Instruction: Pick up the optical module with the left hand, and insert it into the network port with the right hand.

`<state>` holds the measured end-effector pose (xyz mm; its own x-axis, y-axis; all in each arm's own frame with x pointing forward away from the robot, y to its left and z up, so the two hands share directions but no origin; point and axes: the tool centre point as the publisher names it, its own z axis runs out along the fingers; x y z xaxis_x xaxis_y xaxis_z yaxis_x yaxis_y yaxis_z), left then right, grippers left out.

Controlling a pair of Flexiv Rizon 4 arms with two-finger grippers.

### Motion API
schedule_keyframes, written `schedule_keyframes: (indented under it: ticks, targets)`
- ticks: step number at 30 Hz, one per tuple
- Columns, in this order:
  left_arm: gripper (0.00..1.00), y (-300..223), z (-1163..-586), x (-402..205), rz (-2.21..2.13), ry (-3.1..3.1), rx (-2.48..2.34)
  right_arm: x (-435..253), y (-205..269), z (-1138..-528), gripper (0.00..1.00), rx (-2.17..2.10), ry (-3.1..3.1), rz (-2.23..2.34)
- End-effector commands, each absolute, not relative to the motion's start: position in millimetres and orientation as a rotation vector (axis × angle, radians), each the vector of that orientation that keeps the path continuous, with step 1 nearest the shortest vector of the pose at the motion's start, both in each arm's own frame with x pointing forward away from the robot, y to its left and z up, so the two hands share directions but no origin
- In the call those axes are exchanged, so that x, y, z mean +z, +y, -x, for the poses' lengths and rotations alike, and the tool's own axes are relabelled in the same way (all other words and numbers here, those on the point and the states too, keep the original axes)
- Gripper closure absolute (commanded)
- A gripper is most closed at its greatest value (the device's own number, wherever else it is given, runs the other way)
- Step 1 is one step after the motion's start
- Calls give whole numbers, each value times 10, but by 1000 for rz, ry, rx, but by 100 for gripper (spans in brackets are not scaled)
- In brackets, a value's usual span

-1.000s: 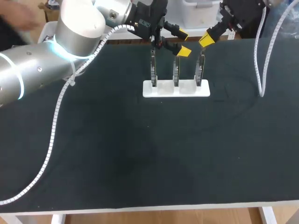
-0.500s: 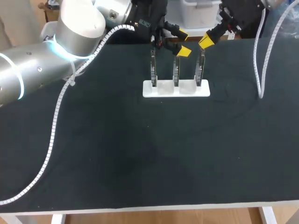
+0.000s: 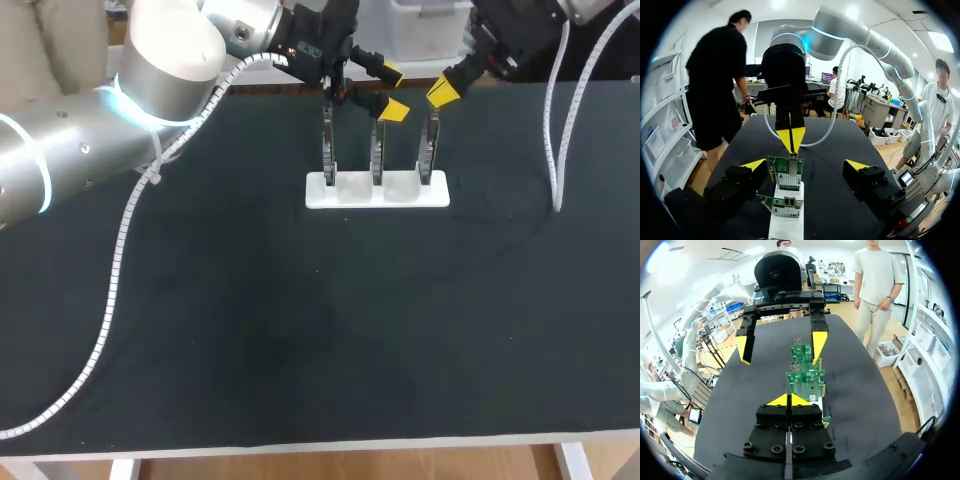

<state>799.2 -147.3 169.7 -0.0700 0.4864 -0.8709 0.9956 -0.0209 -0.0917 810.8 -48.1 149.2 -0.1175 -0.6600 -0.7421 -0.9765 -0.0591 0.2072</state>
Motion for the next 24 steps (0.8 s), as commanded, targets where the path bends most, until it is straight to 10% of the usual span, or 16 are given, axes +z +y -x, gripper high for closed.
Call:
schedule_keyframes:
  ticks: [1,24]
  targets:
    - [0,-1474,-7999,1701,-1572,1624,-1021,1480,-487,-8111,100,1020,1807,1744]
    - [0,-1474,-7999,1701,-1572,1624,-1021,1435,-481,-8102,100,1031,1816,1749]
